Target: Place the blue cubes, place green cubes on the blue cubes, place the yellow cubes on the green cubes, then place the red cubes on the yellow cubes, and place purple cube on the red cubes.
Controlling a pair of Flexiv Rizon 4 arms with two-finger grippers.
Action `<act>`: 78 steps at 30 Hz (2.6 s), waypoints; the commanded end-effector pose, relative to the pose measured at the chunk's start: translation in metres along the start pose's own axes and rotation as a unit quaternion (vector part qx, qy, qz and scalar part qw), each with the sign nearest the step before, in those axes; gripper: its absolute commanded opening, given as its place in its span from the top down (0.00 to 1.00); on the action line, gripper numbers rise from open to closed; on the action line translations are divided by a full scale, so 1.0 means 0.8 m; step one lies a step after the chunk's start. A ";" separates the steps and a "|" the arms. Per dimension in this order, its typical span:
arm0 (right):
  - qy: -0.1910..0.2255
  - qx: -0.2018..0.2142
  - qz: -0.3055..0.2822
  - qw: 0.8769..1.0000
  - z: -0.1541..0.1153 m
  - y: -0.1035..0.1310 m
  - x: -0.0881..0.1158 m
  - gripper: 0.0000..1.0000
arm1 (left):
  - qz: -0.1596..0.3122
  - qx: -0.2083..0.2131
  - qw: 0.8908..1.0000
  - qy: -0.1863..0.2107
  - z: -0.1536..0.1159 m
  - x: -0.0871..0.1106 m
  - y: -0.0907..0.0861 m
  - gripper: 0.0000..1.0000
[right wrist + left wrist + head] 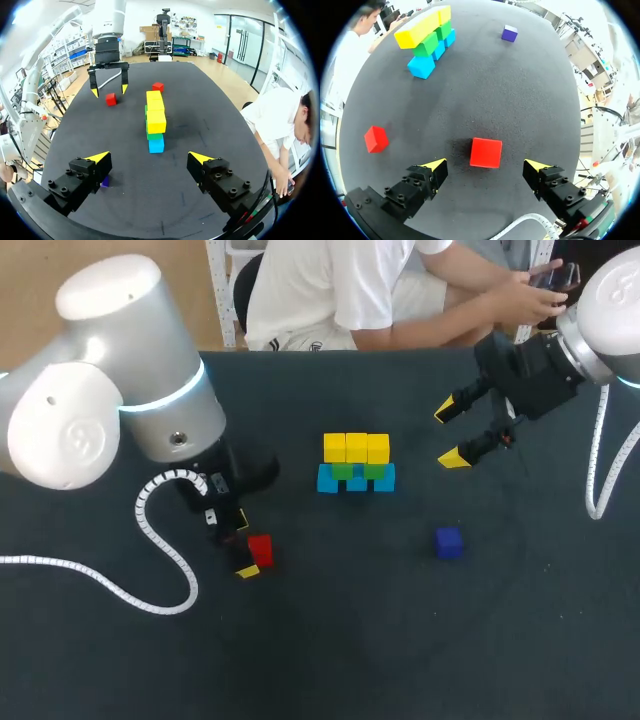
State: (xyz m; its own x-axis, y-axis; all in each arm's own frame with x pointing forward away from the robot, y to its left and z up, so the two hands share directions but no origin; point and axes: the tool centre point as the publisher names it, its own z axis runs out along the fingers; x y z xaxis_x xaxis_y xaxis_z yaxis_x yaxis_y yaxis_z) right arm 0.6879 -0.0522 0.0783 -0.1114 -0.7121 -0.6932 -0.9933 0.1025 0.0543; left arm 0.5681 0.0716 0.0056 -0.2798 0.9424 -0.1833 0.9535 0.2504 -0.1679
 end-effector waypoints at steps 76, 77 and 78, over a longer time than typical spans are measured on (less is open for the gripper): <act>-0.001 0.001 0.000 1.000 0.000 0.001 0.000 0.00 | 0.007 0.002 1.000 -0.022 0.019 -0.013 0.019 0.85; -0.001 0.001 0.000 1.000 0.000 0.001 0.000 0.00 | 0.008 0.003 1.000 -0.022 0.019 -0.013 0.019 1.00; -0.001 0.001 0.000 1.000 0.000 0.001 0.000 0.00 | 0.008 0.003 1.000 -0.023 0.019 -0.013 0.019 1.00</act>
State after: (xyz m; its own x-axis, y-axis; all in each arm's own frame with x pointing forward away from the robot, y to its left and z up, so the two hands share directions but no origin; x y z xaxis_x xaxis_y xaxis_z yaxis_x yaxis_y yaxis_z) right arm 0.6879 -0.0522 0.0783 -0.1114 -0.7121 -0.6932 -0.9933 0.1025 0.0543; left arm 0.5821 0.0615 -0.0087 -0.2708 0.9350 -0.2289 0.9573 0.2365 -0.1664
